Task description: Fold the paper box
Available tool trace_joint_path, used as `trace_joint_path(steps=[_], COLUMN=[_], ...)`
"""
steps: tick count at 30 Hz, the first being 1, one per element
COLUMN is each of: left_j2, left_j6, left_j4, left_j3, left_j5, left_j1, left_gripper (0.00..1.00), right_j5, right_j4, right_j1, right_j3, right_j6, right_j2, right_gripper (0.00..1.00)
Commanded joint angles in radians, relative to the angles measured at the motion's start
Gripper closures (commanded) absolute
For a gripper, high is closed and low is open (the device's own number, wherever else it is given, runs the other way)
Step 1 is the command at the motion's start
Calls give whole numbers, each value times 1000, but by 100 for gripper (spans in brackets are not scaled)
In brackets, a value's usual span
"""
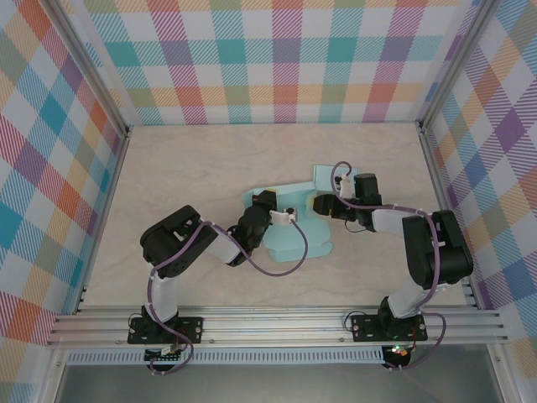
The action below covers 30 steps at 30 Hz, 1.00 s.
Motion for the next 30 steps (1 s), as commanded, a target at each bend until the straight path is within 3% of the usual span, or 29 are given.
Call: trace_joint_path(steps=[1, 15, 27, 28, 30], left_j2=[17, 15, 8, 3, -12], left_j6=[12, 18, 0, -20, -67], left_j4=[-4, -4, -4, -3, -4], left_j3=[8, 5, 6, 8, 8], left_j5=[12, 25, 26, 27, 17], left_j1=[-17, -23, -38, -40, -44], left_gripper=[100, 100, 100, 96, 80], right_j5=[16, 288, 467, 491, 530], right_j4=[27, 128, 222, 234, 259], right_j1=[15, 98, 181, 191, 207], right_j3=[25, 9, 6, -2, -18], right_j6=[-38, -103, -145, -148, -153], right_j2=[22, 36, 82, 80, 77], right_gripper=[41, 46, 70, 73, 80])
